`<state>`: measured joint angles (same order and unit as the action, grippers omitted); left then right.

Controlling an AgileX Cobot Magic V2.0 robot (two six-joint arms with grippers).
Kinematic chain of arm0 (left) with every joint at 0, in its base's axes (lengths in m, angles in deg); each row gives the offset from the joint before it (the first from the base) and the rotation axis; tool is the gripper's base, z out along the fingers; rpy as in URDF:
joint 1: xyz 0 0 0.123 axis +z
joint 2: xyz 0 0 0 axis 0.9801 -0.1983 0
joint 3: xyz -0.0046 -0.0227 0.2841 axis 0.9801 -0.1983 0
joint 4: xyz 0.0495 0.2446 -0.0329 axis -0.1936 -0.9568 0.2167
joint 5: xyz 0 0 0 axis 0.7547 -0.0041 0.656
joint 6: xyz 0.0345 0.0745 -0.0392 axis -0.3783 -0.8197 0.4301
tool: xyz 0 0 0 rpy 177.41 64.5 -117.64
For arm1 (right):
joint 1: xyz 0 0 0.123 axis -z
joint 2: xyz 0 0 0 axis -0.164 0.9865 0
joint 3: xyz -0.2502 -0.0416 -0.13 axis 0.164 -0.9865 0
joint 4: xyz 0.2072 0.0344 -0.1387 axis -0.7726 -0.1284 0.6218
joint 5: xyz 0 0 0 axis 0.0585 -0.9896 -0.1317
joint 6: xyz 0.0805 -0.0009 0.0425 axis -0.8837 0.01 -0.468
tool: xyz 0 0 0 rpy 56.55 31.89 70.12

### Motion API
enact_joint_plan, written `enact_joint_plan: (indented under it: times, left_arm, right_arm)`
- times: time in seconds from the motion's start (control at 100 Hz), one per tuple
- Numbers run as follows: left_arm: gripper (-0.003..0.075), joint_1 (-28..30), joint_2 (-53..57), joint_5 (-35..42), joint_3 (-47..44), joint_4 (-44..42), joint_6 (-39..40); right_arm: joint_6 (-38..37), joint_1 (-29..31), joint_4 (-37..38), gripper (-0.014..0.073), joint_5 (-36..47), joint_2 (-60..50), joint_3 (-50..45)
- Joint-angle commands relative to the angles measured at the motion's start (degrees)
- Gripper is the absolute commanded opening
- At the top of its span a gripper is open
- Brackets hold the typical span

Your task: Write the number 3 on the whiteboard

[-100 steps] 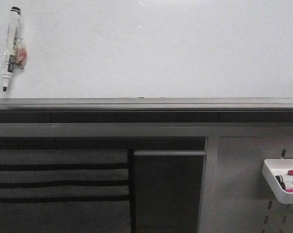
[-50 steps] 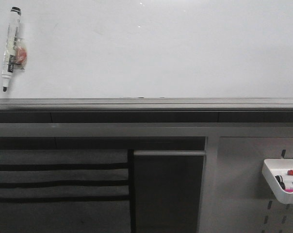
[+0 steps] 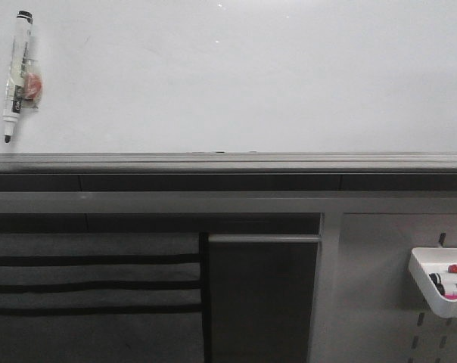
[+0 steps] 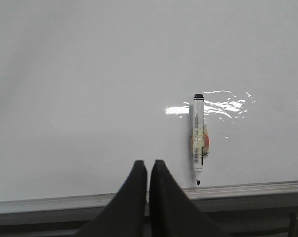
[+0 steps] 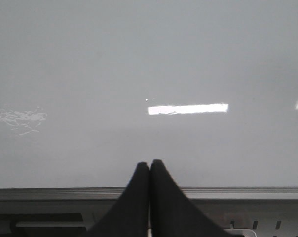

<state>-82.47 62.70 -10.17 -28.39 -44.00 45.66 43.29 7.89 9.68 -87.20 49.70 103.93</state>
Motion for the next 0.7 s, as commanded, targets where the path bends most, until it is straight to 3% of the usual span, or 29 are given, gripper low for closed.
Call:
enact_joint_plan:
  times: [0.0, 0.04, 0.09, 0.14, 0.22, 0.3, 0.69]
  left_arm:
    - [-0.0017, -0.38, -1.04, 4.18, 2.03, -0.08, 0.58]
    - [-0.0003, -0.28, -1.04, 4.46, 2.03, -0.08, 1.29]
    - [0.0057, 0.11, -1.04, 4.88, 2.03, -0.08, 1.60]
    - [0.0160, 0.57, -1.04, 5.07, 2.03, -0.35, 1.60]
    - [0.0386, 1.09, -1.04, 5.52, 2.03, -0.35, 1.60]
    - [0.0500, 1.07, -1.04, 6.34, 2.03, -0.35, 1.60]
    - [0.0514, 1.07, -1.04, 6.34, 2.03, -0.35, 1.60]
  right_arm:
    - [0.45, 0.27, 0.76, -0.0060, 4.83, 1.03, 2.09]
    - [0.45, 0.27, 0.76, -0.0025, 4.95, 1.03, 2.09]
    - [0.45, 0.27, 0.76, 0.0079, 5.37, 1.03, 2.09]
    - [0.45, 0.27, 0.76, 0.0202, 5.63, 1.03, 2.09]
    - [0.45, 0.27, 0.76, 0.0391, 6.33, 1.03, 2.09]
    - [0.45, 0.27, 0.76, 0.0514, 6.81, 1.03, 2.09]
    - [0.45, 0.27, 0.76, 0.0539, 6.62, 1.03, 2.09]
